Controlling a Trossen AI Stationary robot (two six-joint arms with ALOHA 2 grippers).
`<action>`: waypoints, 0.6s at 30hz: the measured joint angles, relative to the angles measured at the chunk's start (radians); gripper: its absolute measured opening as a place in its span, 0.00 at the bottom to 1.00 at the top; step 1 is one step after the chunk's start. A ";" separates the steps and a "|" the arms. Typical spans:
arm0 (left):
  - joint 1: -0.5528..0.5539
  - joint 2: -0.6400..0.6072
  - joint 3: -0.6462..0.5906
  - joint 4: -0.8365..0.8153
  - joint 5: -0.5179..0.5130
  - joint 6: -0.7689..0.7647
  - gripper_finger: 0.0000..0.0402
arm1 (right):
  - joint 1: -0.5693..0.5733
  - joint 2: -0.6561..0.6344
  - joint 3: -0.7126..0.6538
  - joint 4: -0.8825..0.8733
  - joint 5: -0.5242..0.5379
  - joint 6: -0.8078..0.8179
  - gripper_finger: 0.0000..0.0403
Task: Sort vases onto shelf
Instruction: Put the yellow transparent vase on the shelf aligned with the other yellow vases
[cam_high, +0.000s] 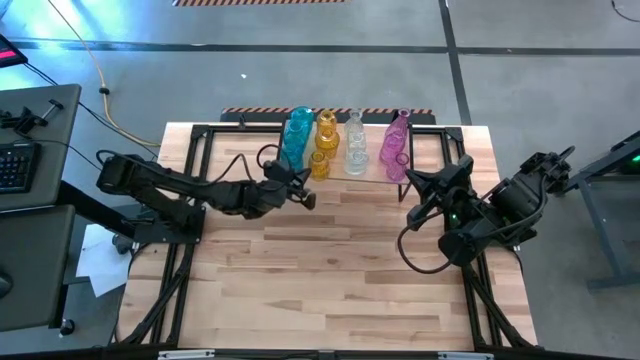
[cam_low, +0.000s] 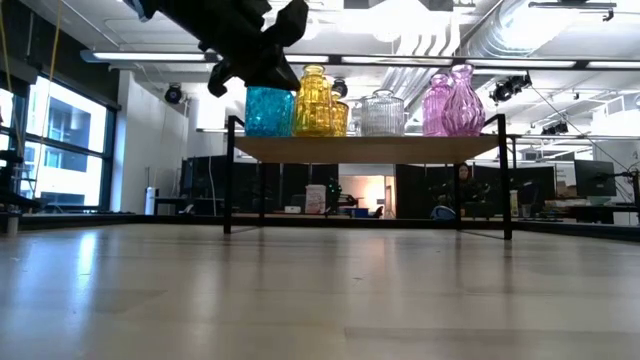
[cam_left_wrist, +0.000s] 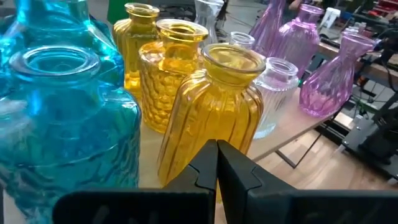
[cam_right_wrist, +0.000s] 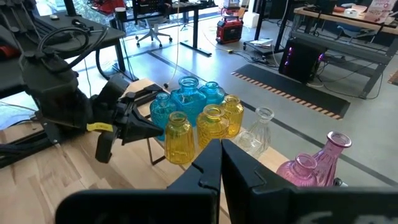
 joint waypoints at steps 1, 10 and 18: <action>0.003 0.000 0.000 0.001 0.006 0.000 0.00 | 0.000 0.000 0.000 0.000 0.000 -0.001 0.00; 0.036 0.000 0.000 0.002 0.060 0.000 0.00 | 0.000 0.000 0.000 0.000 0.000 -0.010 0.00; 0.046 0.000 0.000 0.024 0.088 0.002 0.00 | 0.000 0.000 0.000 0.000 0.000 -0.017 0.00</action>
